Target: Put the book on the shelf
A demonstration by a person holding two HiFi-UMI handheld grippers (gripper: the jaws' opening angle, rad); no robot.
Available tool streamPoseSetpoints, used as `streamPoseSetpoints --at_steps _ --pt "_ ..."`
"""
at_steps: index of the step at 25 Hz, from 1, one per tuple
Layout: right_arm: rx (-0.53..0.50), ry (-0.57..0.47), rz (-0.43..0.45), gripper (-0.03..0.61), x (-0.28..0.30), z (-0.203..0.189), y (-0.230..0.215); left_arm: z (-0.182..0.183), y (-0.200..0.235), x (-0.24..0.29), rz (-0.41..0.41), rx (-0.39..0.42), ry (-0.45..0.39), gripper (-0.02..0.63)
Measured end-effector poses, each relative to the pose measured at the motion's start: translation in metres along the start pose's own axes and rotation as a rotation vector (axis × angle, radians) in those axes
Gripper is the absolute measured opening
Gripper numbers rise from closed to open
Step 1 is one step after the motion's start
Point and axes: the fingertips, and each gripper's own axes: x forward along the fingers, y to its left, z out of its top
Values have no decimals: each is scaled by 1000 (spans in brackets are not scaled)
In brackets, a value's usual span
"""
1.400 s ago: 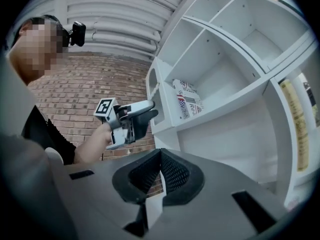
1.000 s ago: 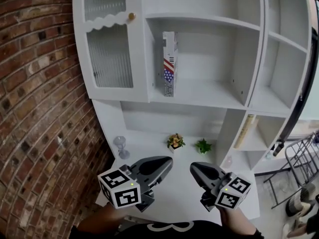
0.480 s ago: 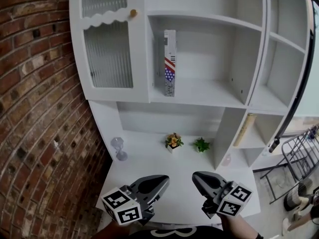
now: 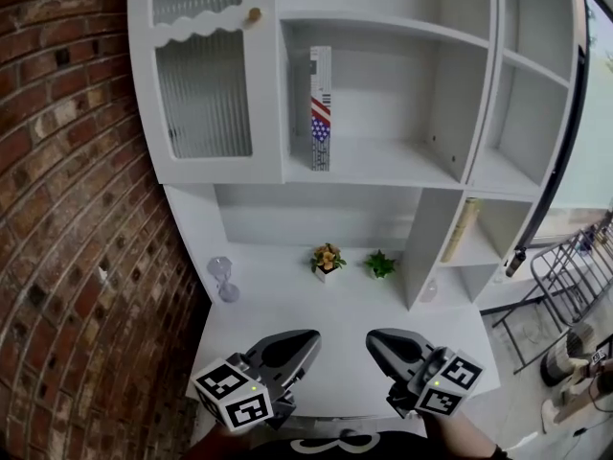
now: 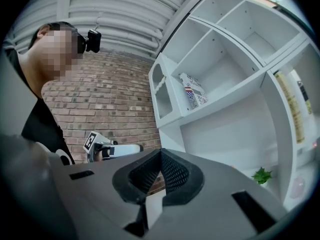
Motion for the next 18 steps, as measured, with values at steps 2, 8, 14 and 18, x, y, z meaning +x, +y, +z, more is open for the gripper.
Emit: streamPoseSetpoints --at_steps 2,8,14,18 --pt "-4 -3 -12 9 -2 0 3 0 -4 -2 -14 -3 0 5" --pt "-50 19 -20 9 -2 -4 16 -1 -10 -9 -32 3 1 5" --pt "-60 20 -34 9 -3 -1 16 -5 -12 -10 -34 0 9 5" --pt "-25 10 -25 9 -4 -2 15 -8 -13 -11 -28 0 20 5"
